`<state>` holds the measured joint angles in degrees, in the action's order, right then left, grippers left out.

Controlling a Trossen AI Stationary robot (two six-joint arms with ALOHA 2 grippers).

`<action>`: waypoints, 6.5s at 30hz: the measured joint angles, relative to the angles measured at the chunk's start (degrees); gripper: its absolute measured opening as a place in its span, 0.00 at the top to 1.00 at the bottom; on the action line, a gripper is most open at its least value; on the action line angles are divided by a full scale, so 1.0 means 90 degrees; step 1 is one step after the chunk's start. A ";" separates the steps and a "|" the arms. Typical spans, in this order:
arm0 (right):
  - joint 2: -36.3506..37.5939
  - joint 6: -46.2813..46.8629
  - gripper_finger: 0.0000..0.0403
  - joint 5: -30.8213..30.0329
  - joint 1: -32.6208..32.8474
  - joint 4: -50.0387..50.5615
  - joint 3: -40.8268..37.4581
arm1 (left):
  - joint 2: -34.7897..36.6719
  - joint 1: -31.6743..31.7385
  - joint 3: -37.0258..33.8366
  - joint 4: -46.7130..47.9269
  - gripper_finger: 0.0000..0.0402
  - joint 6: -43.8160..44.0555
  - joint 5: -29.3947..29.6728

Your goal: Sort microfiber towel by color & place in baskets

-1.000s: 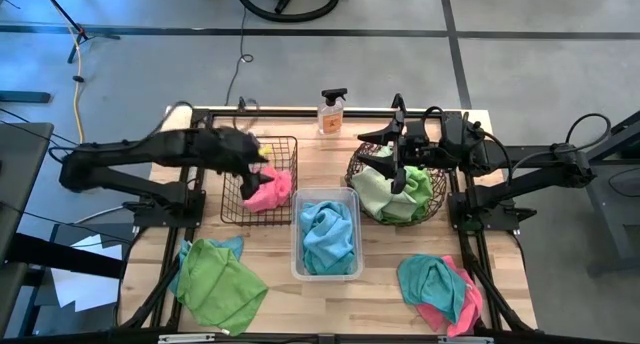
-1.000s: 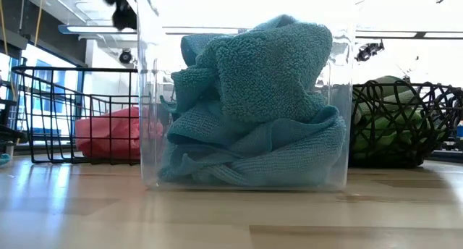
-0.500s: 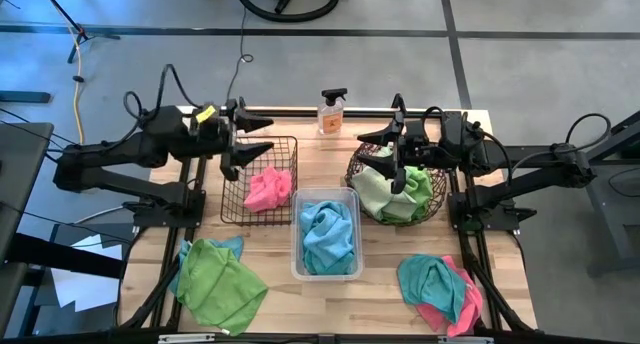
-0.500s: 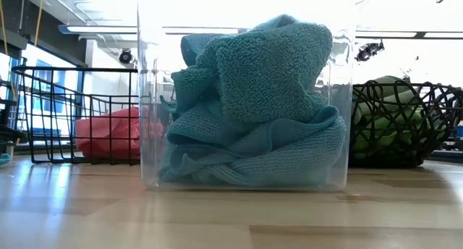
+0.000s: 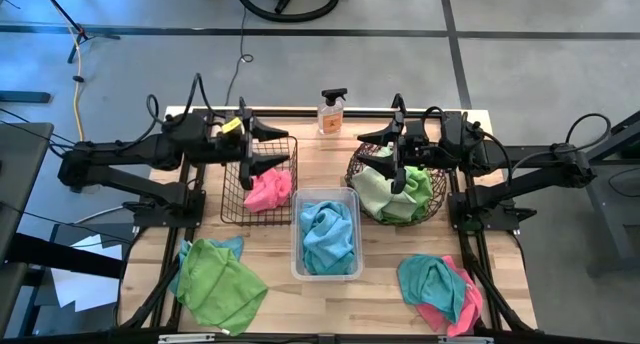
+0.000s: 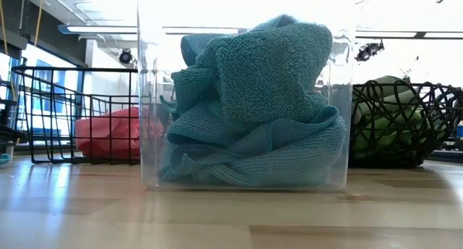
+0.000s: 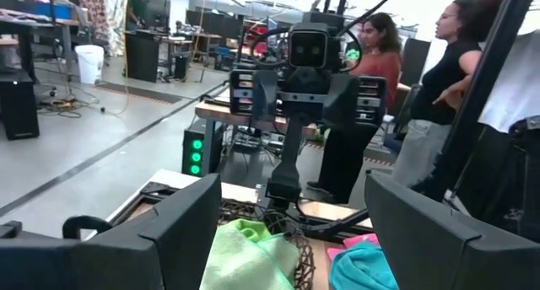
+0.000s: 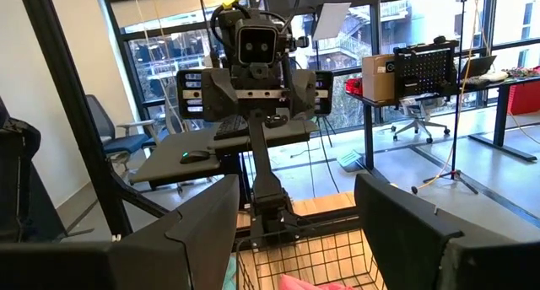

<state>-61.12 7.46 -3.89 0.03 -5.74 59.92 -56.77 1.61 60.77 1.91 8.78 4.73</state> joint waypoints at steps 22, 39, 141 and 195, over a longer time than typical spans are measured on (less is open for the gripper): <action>0.0000 0.0172 0.41 -0.0001 0.0000 0.0000 -0.0002 | 0.0663 -0.0075 -0.1265 -0.1078 0.31 0.0451 0.0047; 0.0005 0.3640 0.41 0.2360 0.0631 0.2000 -0.0002 | 0.0690 -0.0068 -0.1265 -0.0702 0.31 0.0514 0.0064; -0.0880 0.0600 1.00 -0.0442 0.1817 0.2763 0.2416 | 0.1512 -0.0056 -0.1258 -0.0732 0.31 0.0683 0.0510; -0.6386 -0.1168 1.00 0.1270 0.0957 0.6936 0.5107 | 0.1637 -0.0056 -0.1258 -0.0719 0.31 0.0679 0.0518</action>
<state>-118.60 -3.05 7.54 8.64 56.69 105.89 -42.04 1.10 49.45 -4.56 14.90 9.39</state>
